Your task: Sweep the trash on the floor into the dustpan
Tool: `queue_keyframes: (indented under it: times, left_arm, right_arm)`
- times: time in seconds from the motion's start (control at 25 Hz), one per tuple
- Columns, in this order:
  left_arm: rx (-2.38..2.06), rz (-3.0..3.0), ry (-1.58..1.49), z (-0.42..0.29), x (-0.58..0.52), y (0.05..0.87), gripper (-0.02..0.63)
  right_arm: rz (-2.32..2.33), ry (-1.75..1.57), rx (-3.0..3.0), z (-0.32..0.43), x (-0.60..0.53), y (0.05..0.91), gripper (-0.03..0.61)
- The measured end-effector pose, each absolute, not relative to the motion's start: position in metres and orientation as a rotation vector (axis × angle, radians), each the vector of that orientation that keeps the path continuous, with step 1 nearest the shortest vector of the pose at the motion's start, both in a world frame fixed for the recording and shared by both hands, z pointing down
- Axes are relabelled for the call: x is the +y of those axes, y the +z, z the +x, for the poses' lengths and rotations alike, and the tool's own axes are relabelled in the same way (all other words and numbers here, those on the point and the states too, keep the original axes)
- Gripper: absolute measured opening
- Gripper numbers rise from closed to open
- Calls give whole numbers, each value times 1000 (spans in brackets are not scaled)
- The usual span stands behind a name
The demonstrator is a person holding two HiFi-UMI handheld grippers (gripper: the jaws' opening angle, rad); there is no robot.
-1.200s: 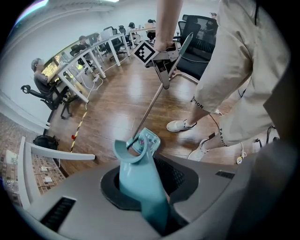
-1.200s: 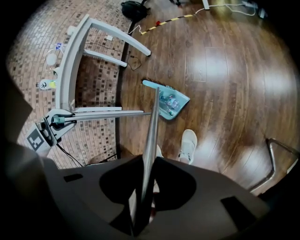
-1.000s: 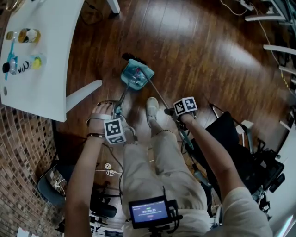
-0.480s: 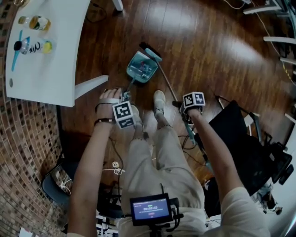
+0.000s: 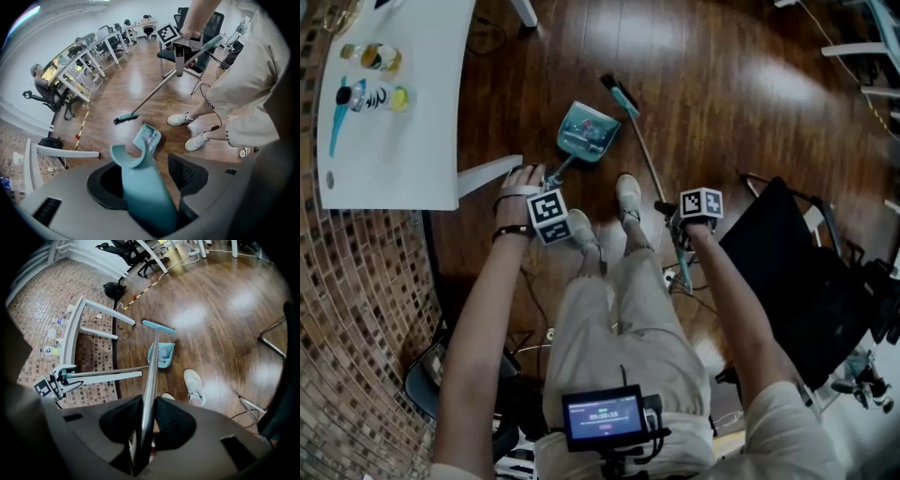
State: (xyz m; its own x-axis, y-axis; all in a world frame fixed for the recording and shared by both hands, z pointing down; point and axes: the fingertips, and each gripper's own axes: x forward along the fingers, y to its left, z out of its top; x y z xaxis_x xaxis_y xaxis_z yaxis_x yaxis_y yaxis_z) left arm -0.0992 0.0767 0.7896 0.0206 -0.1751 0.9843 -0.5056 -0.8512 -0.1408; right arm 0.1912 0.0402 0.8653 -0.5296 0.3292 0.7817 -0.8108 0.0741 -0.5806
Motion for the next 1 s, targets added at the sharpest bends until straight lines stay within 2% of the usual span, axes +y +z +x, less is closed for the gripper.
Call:
queue_keyframes:
  times: [0.12,0.32,0.6,1.0]
  left_arm:
    - [-686,2049,1903,-97,78,788,319]
    - [-825,2095,1890,-100,70,770,385]
    - [-1077,2221,1744,-88,58,688,393]
    - [-1198,2180,1461,-78,114,597,393]
  right_arm:
    - [545,1633,-1461,204,50,862,101]
    - [620,1726,-1441,227,61,864,101]
    - [702,1727,-1419,259,58,846,101]
    - [810,1735,-1428,288,66,785,101]
